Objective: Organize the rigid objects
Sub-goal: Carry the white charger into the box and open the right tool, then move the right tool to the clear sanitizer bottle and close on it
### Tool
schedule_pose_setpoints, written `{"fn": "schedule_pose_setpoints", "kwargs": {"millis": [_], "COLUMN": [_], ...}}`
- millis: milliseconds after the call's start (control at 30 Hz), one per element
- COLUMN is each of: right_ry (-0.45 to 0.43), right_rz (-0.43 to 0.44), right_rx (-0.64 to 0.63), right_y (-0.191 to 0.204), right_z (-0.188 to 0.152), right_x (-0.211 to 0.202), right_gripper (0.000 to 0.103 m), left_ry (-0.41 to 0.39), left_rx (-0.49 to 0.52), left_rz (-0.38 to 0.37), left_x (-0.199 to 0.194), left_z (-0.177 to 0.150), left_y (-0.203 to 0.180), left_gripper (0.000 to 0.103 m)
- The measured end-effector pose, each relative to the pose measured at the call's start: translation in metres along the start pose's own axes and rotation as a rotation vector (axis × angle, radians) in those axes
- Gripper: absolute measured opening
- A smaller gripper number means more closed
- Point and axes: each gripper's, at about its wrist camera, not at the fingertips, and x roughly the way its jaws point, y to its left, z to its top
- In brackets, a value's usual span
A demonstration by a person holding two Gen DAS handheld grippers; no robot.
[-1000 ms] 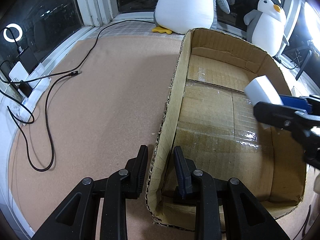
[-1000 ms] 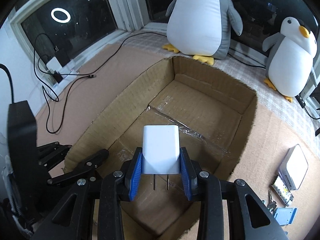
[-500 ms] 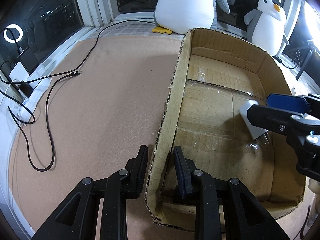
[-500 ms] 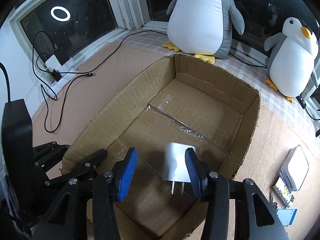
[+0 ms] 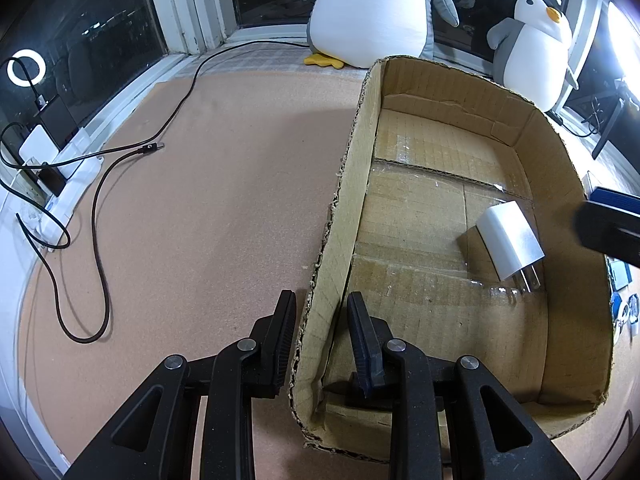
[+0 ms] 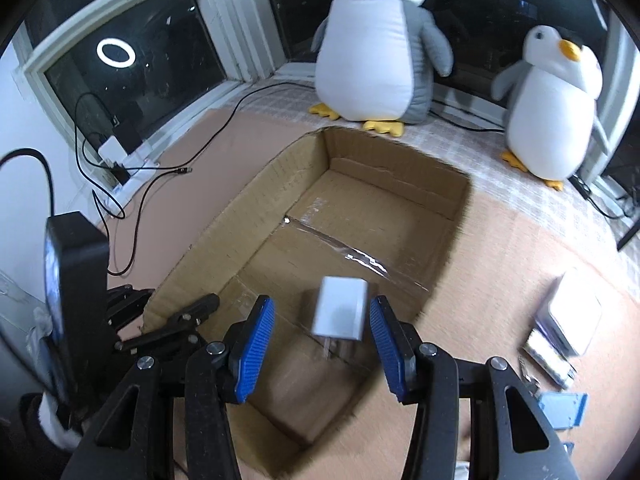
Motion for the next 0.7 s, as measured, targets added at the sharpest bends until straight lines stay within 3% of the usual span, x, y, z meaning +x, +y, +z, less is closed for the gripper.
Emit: {"fn": "schedule_pose_setpoints", "kwargs": {"millis": [467,700], "right_ry": [-0.04,-0.017], "right_rz": [-0.181,-0.261], "right_rx": [0.205,0.333], "right_y": [-0.11,-0.164], "right_z": [-0.078,-0.116], "right_x": [-0.078,-0.094], "right_gripper": [0.047,0.05], "left_ry": [0.0,0.001], "left_rx": [0.001,0.005], "left_rz": [0.001,0.003], "left_x": [0.0,-0.001], "left_z": [0.0,0.0], "left_y": [0.0,0.0], "left_gripper": [0.029,0.029]}}
